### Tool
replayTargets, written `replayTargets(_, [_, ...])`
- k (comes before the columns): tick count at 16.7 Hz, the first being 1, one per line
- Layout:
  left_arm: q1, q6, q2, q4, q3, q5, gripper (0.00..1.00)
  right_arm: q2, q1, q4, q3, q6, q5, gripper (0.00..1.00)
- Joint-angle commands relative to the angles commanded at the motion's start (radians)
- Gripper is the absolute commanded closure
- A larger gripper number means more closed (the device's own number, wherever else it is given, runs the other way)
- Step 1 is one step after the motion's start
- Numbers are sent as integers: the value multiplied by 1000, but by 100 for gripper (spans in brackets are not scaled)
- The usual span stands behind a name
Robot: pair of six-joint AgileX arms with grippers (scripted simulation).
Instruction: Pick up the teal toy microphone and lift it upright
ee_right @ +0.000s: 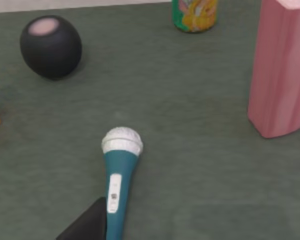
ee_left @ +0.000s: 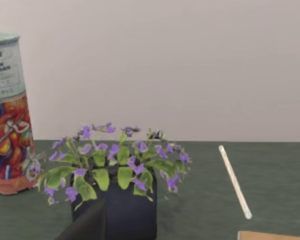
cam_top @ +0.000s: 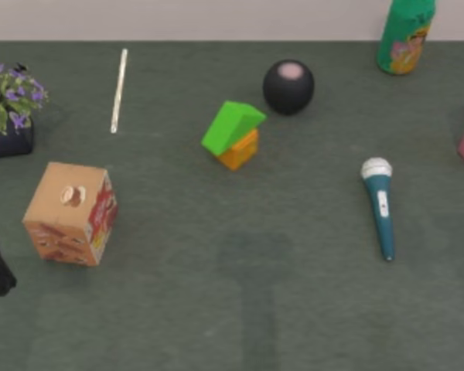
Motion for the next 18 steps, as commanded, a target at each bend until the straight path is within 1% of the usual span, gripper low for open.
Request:
replayTargets(7, [0,0,0,0,0,0,0,711,137,-315,477,155,21,0])
replayTargets(11, [0,0,0,0,0,0,0,1066,204,-466,708,228,30,0])
replayTargets(15, [0,0,0,0,0,0,0,1290,248,-564,859,275,36,0])
replayTargets(18, [0,0,0,0,0,0,0,1348,261,-592,900,288,37,0])
